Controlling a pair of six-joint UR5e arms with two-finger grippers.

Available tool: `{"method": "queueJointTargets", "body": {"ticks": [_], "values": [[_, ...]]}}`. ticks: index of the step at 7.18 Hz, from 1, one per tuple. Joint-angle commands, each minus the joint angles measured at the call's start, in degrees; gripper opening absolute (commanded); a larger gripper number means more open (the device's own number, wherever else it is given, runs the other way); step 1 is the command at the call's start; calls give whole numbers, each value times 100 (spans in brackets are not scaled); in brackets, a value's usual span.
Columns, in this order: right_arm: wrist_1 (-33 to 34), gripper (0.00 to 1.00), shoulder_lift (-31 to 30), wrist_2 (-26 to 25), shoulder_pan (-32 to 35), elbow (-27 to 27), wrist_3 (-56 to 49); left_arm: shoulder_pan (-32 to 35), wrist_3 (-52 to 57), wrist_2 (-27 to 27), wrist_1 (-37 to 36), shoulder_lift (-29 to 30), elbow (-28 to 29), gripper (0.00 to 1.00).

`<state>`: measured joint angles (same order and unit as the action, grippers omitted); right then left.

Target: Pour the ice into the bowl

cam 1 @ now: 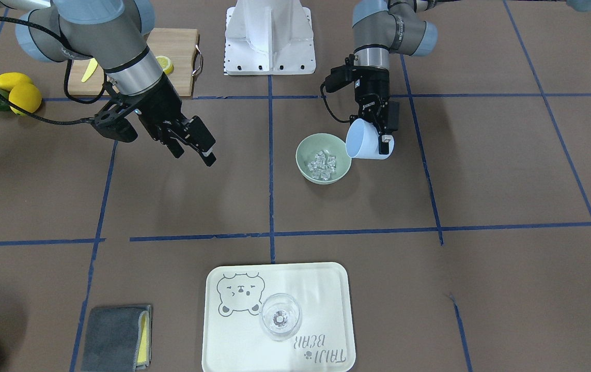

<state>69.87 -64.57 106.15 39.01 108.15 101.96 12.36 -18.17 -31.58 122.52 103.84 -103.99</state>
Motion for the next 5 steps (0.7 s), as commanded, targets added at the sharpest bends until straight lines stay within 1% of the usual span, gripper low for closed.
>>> {"method": "queueJointTargets", "body": {"ticks": [1, 2, 3, 4, 5], "values": [[0, 100, 5, 2, 45, 5, -1, 3, -2259, 3, 0, -389, -34, 0], [9, 100, -3, -7, 54, 5, -1, 3, -3183, 3, 0, -426, -86, 0], [0, 100, 5, 2, 72, 5, -1, 12, -4524, 29, -9, -739, -87, 0], [9, 100, -21, 19, 115, 5, -1, 20, -4685, 168, -9, -1160, -252, 0], [9, 100, -38, 28, 159, 5, -18, 20, -5113, 222, 0, -1826, -323, 0]]}}
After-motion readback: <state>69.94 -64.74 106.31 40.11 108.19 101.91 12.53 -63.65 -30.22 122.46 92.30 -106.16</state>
